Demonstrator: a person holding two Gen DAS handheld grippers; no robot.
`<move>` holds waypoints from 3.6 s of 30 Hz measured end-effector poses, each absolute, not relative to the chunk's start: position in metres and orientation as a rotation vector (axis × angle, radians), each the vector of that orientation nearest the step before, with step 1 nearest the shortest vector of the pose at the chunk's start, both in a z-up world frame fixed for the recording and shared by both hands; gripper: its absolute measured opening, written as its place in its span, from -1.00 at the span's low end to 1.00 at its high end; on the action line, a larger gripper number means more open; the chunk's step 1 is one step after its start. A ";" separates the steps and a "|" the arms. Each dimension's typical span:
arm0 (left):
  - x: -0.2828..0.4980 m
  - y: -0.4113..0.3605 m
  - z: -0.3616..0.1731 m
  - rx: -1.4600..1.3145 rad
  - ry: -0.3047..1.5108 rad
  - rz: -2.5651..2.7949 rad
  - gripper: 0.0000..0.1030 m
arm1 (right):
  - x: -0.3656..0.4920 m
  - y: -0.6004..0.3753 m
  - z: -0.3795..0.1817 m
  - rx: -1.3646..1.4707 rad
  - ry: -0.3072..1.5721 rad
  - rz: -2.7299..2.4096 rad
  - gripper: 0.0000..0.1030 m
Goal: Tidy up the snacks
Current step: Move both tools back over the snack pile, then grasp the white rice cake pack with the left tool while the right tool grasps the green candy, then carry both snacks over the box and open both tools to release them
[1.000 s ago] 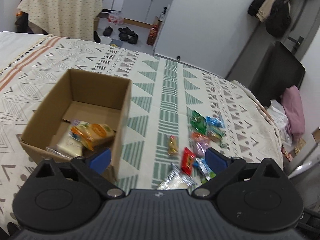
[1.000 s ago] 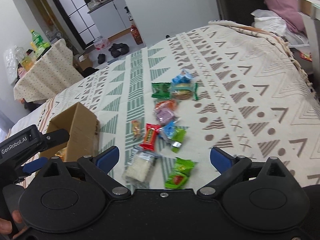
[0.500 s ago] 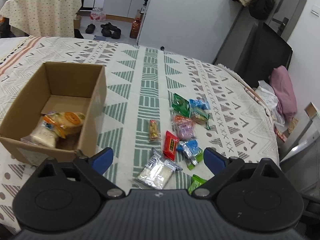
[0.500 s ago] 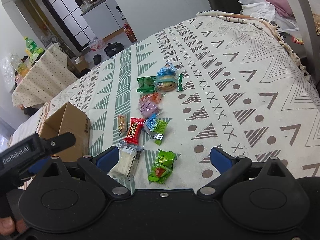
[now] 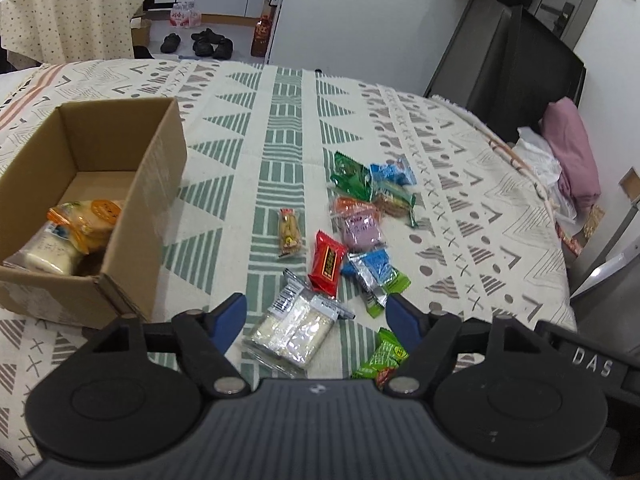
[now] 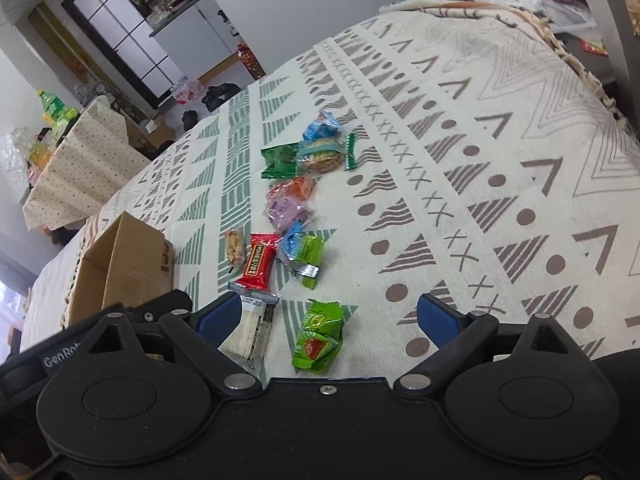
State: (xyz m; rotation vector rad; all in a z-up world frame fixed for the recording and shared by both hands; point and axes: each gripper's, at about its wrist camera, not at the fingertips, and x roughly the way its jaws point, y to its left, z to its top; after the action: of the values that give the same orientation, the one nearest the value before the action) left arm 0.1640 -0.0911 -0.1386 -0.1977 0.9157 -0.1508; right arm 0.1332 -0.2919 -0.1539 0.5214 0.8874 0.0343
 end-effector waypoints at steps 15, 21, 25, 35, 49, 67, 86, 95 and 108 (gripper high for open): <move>0.190 -0.117 -0.188 -0.105 1.023 -0.112 0.18 | 0.158 -0.300 -0.192 0.642 1.003 0.078 0.51; 0.196 -0.122 -0.204 -0.025 1.037 -0.077 0.18 | 0.169 -0.300 -0.209 0.704 1.060 0.111 0.38; 0.199 -0.119 -0.208 -0.032 1.057 -0.064 0.13 | 0.176 -0.296 -0.218 0.721 1.088 0.126 0.32; 0.195 -0.117 -0.206 -0.014 1.065 -0.044 0.02 | 0.182 -0.289 -0.224 0.726 1.098 0.149 0.12; 0.184 -0.087 -0.181 -0.168 1.052 -0.041 -0.07 | 0.170 -0.277 -0.206 0.666 1.033 0.157 -0.48; 0.164 -0.046 -0.101 -0.305 0.824 -0.107 -0.08 | 0.153 -0.259 -0.127 0.620 0.859 0.145 -0.48; 0.173 0.052 -0.076 -0.485 0.728 0.035 -0.09 | 0.175 -0.181 -0.084 0.548 0.794 0.261 -0.48; 0.180 0.100 -0.077 -0.557 0.720 0.139 -0.08 | 0.190 -0.142 -0.078 0.534 0.796 0.322 -0.48; 0.184 0.120 -0.087 -0.600 0.734 0.249 0.06 | 0.206 -0.093 -0.082 0.498 0.828 0.404 -0.39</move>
State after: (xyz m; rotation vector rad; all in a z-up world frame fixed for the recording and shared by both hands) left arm 0.1844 0.1198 -0.0868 -0.6005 0.7343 0.2493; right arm 0.2056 -0.0926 -0.0816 0.4979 0.8280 0.4039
